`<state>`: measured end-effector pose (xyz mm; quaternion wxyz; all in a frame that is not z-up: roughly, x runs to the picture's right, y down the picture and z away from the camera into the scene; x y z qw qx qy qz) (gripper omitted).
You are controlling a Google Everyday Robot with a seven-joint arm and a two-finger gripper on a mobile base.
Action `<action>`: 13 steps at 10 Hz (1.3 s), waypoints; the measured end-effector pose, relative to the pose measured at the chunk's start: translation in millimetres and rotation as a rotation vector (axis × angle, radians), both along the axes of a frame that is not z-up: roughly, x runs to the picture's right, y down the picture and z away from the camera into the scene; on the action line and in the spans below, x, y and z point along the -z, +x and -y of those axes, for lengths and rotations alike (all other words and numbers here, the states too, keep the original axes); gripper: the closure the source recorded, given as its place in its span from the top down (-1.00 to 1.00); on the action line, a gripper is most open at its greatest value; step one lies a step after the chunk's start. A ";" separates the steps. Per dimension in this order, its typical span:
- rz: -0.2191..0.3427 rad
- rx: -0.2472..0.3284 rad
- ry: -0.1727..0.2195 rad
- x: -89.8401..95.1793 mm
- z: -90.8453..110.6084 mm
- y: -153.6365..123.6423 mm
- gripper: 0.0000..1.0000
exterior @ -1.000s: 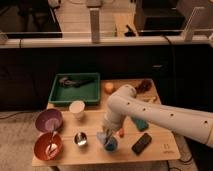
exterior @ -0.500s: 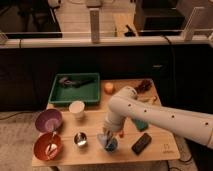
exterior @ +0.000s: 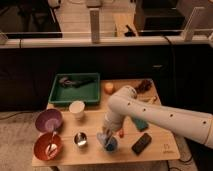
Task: Place towel in plastic cup
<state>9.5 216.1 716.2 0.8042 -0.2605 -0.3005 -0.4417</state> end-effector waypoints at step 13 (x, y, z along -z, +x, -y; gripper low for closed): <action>0.056 -0.026 0.005 23.1 -22.2 10.0 0.32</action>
